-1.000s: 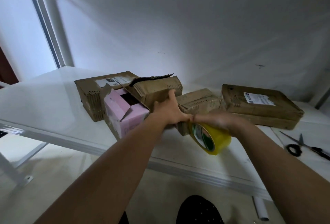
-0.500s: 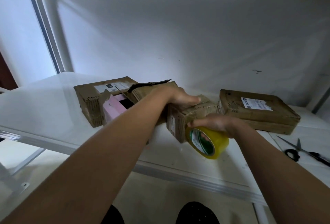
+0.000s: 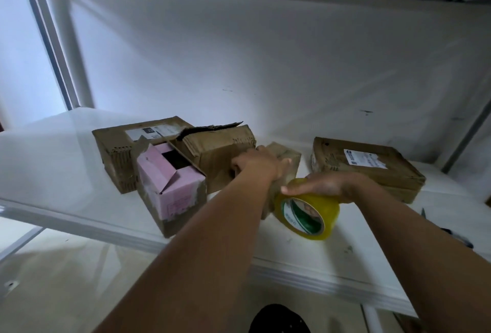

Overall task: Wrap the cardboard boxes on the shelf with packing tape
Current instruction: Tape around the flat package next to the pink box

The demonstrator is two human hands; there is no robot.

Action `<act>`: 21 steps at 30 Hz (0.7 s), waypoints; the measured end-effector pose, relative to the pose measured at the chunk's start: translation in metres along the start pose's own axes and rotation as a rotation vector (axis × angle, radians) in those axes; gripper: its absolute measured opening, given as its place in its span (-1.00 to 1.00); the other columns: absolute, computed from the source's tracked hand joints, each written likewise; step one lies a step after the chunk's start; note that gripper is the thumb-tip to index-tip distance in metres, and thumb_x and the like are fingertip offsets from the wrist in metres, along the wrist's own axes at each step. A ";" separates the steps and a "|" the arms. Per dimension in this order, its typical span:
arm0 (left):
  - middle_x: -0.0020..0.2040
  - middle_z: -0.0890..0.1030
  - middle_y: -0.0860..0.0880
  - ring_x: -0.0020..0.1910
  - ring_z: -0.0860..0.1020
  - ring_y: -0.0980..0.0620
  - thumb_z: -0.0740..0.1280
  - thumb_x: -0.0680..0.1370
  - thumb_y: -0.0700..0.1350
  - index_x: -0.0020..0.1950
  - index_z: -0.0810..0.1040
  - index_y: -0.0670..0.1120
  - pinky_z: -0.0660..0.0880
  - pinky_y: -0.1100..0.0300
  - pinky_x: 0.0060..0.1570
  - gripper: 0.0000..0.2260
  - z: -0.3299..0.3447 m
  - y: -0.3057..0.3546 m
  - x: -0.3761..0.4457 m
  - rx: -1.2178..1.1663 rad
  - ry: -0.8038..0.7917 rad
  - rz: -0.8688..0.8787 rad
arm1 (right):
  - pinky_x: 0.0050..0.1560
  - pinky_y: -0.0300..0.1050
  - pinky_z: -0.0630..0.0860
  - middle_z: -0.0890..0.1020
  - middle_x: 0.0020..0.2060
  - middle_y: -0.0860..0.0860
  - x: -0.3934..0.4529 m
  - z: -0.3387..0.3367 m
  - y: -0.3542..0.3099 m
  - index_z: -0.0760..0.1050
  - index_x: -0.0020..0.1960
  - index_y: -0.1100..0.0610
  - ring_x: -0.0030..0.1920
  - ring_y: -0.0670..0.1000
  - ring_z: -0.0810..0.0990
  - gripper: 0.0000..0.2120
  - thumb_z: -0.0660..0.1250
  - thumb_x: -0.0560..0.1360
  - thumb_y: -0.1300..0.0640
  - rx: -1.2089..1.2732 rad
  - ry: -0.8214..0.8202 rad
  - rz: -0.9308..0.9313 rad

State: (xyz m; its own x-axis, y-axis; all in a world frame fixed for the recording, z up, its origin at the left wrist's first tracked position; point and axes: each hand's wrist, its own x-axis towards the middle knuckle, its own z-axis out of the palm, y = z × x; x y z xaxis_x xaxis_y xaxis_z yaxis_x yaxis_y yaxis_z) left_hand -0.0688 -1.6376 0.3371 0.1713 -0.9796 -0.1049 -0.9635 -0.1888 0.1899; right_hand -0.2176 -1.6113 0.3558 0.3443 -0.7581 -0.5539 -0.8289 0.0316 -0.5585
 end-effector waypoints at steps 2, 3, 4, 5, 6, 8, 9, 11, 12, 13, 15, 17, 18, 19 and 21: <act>0.44 0.25 -0.25 0.33 0.35 -0.27 -0.02 0.54 0.38 0.53 0.07 -0.13 0.34 -0.10 0.12 -0.25 -0.002 0.003 -0.005 -0.038 -0.013 -0.038 | -0.04 -0.13 0.57 0.65 0.01 0.05 0.003 -0.003 0.005 0.50 0.13 0.08 -0.02 0.03 0.64 -0.33 0.37 0.18 -0.34 -0.040 0.029 -0.005; 0.46 0.23 -0.24 0.35 0.32 -0.27 -0.03 0.53 0.39 0.54 0.05 -0.12 0.33 -0.11 0.15 -0.24 -0.002 0.003 -0.007 -0.059 -0.012 -0.046 | -0.05 -0.14 0.57 0.65 -0.02 0.04 0.004 -0.004 0.008 0.51 0.09 0.07 -0.04 0.03 0.65 -0.36 0.37 0.18 -0.33 -0.018 0.039 -0.013; 0.49 0.19 -0.22 0.38 0.28 -0.28 -0.02 0.52 0.41 0.55 0.03 -0.12 0.31 -0.14 0.20 -0.21 0.000 0.002 -0.007 -0.073 -0.015 -0.042 | -0.03 -0.12 0.57 0.66 -0.02 0.05 0.004 -0.006 0.011 0.51 0.08 0.08 -0.03 0.04 0.65 -0.38 0.36 0.19 -0.32 0.023 0.042 -0.024; 0.52 0.13 -0.20 0.42 0.23 -0.28 0.00 0.49 0.45 0.56 0.00 -0.11 0.27 -0.17 0.25 -0.16 0.001 0.000 -0.008 -0.088 -0.029 -0.022 | 0.03 -0.09 0.57 0.65 0.00 0.07 0.004 -0.007 0.016 0.51 0.11 0.09 0.01 0.06 0.65 -0.38 0.36 0.22 -0.30 0.075 0.035 -0.036; 0.55 0.06 -0.18 0.46 0.16 -0.28 0.03 0.44 0.49 0.57 -0.04 -0.09 0.22 -0.20 0.31 -0.09 -0.001 -0.002 -0.007 -0.118 -0.073 0.009 | 0.11 -0.05 0.56 0.64 0.05 0.09 0.004 -0.008 0.021 0.49 0.15 0.11 0.07 0.09 0.63 -0.37 0.34 0.24 -0.29 0.133 0.020 -0.041; 0.58 -0.04 -0.14 0.51 0.06 -0.24 0.14 0.35 0.54 0.59 -0.05 -0.04 0.14 -0.21 0.41 0.00 -0.012 -0.009 -0.003 -0.215 -0.275 0.085 | 0.20 -0.02 0.52 0.61 0.14 0.10 0.005 -0.009 0.030 0.45 0.23 0.10 0.15 0.11 0.60 -0.37 0.32 0.29 -0.26 0.248 -0.019 -0.035; 0.58 -0.04 -0.12 0.52 0.04 -0.22 0.17 0.34 0.53 0.59 -0.04 0.00 0.11 -0.19 0.43 0.00 -0.019 -0.013 0.000 -0.232 -0.409 0.130 | 0.20 -0.02 0.52 0.60 0.16 0.11 0.006 -0.010 0.033 0.44 0.26 0.09 0.17 0.11 0.59 -0.36 0.30 0.31 -0.26 0.279 -0.032 -0.029; 0.58 -0.06 -0.09 0.54 -0.01 -0.18 0.17 0.40 0.47 0.58 -0.04 0.02 0.06 -0.14 0.43 -0.09 -0.028 -0.016 0.002 -0.165 -0.607 0.210 | 0.14 -0.06 0.54 0.59 0.18 0.09 0.006 -0.011 0.040 0.42 0.28 0.06 0.18 0.09 0.58 -0.36 0.29 0.31 -0.27 0.299 -0.044 -0.033; 0.58 -0.07 -0.09 0.54 -0.03 -0.17 0.18 0.43 0.43 0.58 -0.06 0.01 0.05 -0.12 0.43 -0.11 -0.029 -0.016 0.002 -0.136 -0.643 0.223 | 0.07 -0.10 0.55 0.58 0.17 0.08 0.004 -0.013 0.044 0.43 0.27 0.04 0.17 0.07 0.57 -0.37 0.29 0.31 -0.28 0.316 -0.023 -0.039; 0.58 -0.05 -0.10 0.54 -0.02 -0.18 0.21 0.43 0.40 0.58 -0.06 -0.01 0.06 -0.11 0.43 -0.11 -0.028 -0.015 0.003 -0.128 -0.646 0.210 | -0.01 -0.13 0.55 0.58 0.16 0.05 0.003 -0.015 0.049 0.45 0.25 0.03 0.15 0.04 0.57 -0.38 0.30 0.30 -0.28 0.346 0.040 -0.039; 0.58 -0.02 -0.12 0.53 0.02 -0.20 0.28 0.41 0.38 0.58 -0.06 -0.04 0.10 -0.12 0.42 -0.07 -0.024 -0.012 0.004 -0.124 -0.602 0.187 | 0.01 -0.07 0.51 0.56 0.17 0.01 0.002 -0.024 0.070 0.46 0.24 0.02 0.17 0.04 0.53 -0.47 0.36 0.37 -0.23 0.377 0.324 -0.028; 0.58 -0.03 -0.13 0.53 0.01 -0.21 0.27 0.42 0.37 0.58 -0.05 -0.04 0.09 -0.12 0.42 -0.08 -0.024 -0.011 0.004 -0.112 -0.602 0.191 | 0.27 0.07 0.39 0.46 0.31 0.09 0.001 -0.042 0.105 0.37 0.38 0.07 0.31 0.14 0.42 -0.52 0.36 0.51 -0.03 0.153 0.738 0.126; 0.58 -0.03 -0.13 0.53 0.00 -0.21 0.26 0.43 0.37 0.58 -0.05 -0.04 0.08 -0.12 0.43 -0.10 -0.024 -0.010 0.005 -0.109 -0.616 0.191 | 0.36 0.09 0.31 0.41 0.37 0.13 -0.002 -0.049 0.124 0.31 0.44 0.10 0.36 0.17 0.37 -0.46 0.32 0.53 -0.05 -0.016 0.845 0.303; 0.58 -0.04 -0.13 0.53 -0.01 -0.21 0.25 0.43 0.37 0.58 -0.05 -0.04 0.08 -0.13 0.43 -0.11 -0.024 -0.010 0.007 -0.107 -0.629 0.187 | 0.38 0.09 0.28 0.39 0.37 0.16 -0.007 -0.052 0.142 0.27 0.45 0.12 0.36 0.20 0.35 -0.40 0.29 0.51 -0.14 -0.135 0.869 0.514; 0.58 -0.06 -0.13 0.53 -0.02 -0.21 0.26 0.42 0.37 0.58 -0.06 -0.03 0.07 -0.14 0.44 -0.09 -0.024 -0.010 0.009 -0.105 -0.640 0.173 | 0.35 0.11 0.33 0.44 0.30 0.21 -0.014 -0.051 0.170 0.30 0.40 0.17 0.30 0.24 0.40 -0.31 0.31 0.44 -0.23 -0.202 0.756 0.797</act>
State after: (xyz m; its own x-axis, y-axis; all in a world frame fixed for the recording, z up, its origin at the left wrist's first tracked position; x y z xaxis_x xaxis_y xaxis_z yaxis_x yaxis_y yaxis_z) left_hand -0.0523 -1.6460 0.3577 -0.1708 -0.7686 -0.6165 -0.9354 -0.0700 0.3465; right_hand -0.3859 -1.6285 0.2997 -0.6174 -0.7716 -0.1529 -0.7732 0.6311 -0.0625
